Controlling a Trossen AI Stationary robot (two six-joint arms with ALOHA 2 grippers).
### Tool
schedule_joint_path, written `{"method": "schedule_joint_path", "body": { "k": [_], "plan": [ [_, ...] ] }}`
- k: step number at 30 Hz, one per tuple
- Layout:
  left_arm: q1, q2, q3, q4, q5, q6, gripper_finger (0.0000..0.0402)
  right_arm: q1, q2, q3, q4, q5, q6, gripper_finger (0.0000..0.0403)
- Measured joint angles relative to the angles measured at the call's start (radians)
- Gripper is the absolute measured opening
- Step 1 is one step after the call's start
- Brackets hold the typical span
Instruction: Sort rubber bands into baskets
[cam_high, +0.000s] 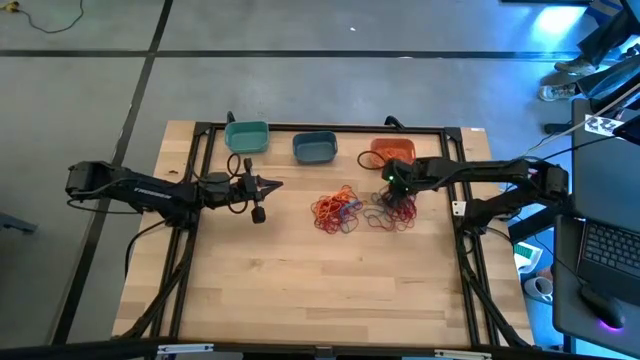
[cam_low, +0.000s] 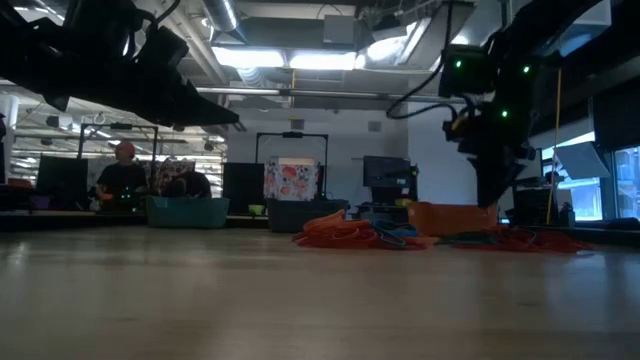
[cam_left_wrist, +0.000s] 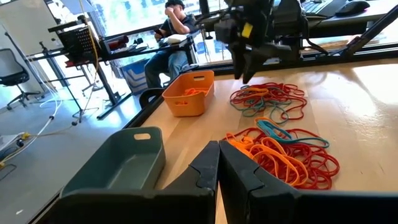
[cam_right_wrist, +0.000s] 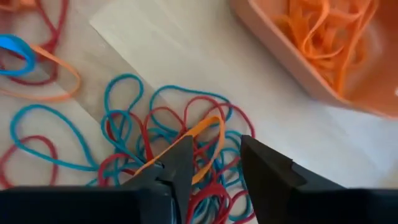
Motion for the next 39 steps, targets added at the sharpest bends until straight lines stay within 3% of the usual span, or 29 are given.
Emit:
{"method": "schedule_joint_path", "body": {
  "k": [6, 10, 14, 19, 25, 30, 35, 39],
  "plan": [
    [0.000, 0.000, 0.000, 0.000, 0.000, 0.000, 0.0005, 0.000, 0.112, 0.000, 0.002, 0.000, 0.005, 0.0114],
    [0.000, 0.000, 0.000, 0.000, 0.000, 0.000, 0.0005, 0.000, 0.156, 0.000, 0.001, 0.066, 0.002, 0.0098],
    [0.000, 0.000, 0.000, 0.000, 0.000, 0.000, 0.0005, 0.000, 0.161, 0.000, 0.002, 0.134, -0.005, 0.0061],
    [0.000, 0.000, 0.000, 0.000, 0.000, 0.002, 0.0005, 0.000, 0.158, 0.000, 0.002, 0.148, -0.029, 0.0006],
    [0.000, 0.000, 0.000, 0.001, 0.000, 0.002, 0.0005, 0.001, 0.154, 0.041, -0.037, 0.207, -0.036, 0.0012],
    [0.000, 0.000, 0.000, 0.002, 0.000, 0.001, 0.0005, 0.001, 0.135, 0.115, -0.061, 0.319, -0.069, 0.0005],
    [0.000, 0.000, 0.000, 0.004, 0.000, 0.001, 0.0005, -0.014, 0.122, 0.154, -0.008, 0.507, -0.129, 0.0011],
    [-0.001, 0.000, 0.000, 0.005, 0.000, -0.001, 0.0005, -0.058, 0.128, 0.154, 0.077, 0.523, -0.182, 0.0012]
  ]
}}
